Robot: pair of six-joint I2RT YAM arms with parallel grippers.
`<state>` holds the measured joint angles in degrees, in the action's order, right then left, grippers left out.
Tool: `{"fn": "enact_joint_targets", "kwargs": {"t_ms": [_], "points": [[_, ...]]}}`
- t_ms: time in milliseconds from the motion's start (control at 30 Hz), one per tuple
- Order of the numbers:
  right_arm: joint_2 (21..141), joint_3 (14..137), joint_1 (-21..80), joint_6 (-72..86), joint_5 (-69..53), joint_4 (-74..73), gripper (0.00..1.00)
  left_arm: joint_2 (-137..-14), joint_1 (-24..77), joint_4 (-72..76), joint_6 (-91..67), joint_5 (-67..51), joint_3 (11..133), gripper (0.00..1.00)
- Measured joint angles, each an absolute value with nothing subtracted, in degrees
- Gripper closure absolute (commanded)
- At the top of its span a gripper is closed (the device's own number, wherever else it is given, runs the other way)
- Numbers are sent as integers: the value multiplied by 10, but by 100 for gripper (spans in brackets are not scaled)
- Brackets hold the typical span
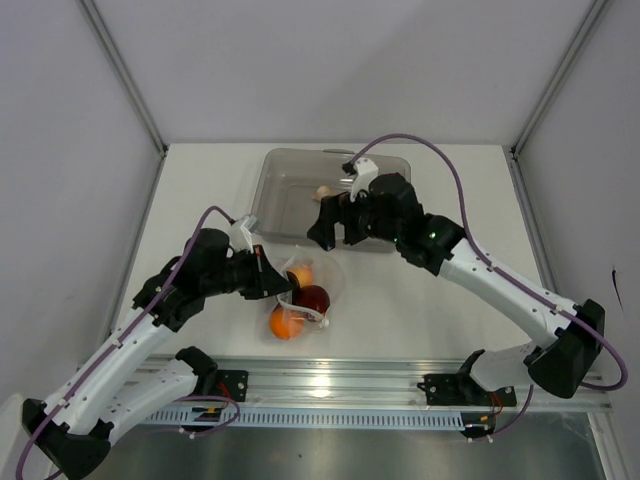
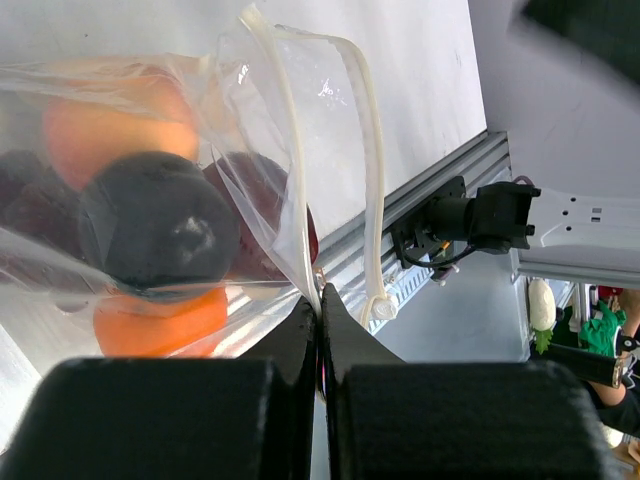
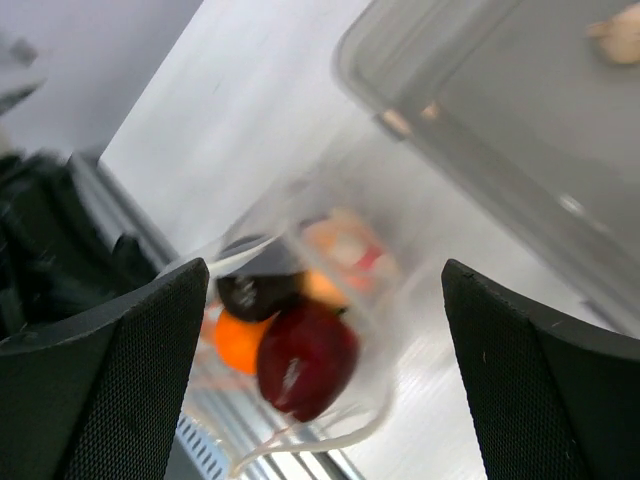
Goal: Place the food in the zip-top bag and seal the zipper
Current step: Place the fake fruit in the zipper food storage bag, then pick up the fake vegetable from the bin.
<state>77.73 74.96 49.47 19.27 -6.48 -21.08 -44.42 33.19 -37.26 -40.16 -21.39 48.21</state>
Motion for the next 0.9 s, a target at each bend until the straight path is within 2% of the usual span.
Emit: {"fn": "enact_joint_targets", "kwargs": {"t_ms": [233,500,900], "points": [[813,786,378,193,-23,-203,1,-441,332,-374,-401,-212,481,99],[1003,959,338,149,50,-214,1,-438,332,-370,-401,-213,467,99],[1285,1171,313,191,66,-244,1,-436,332,-370,-401,-212,461,99]]}}
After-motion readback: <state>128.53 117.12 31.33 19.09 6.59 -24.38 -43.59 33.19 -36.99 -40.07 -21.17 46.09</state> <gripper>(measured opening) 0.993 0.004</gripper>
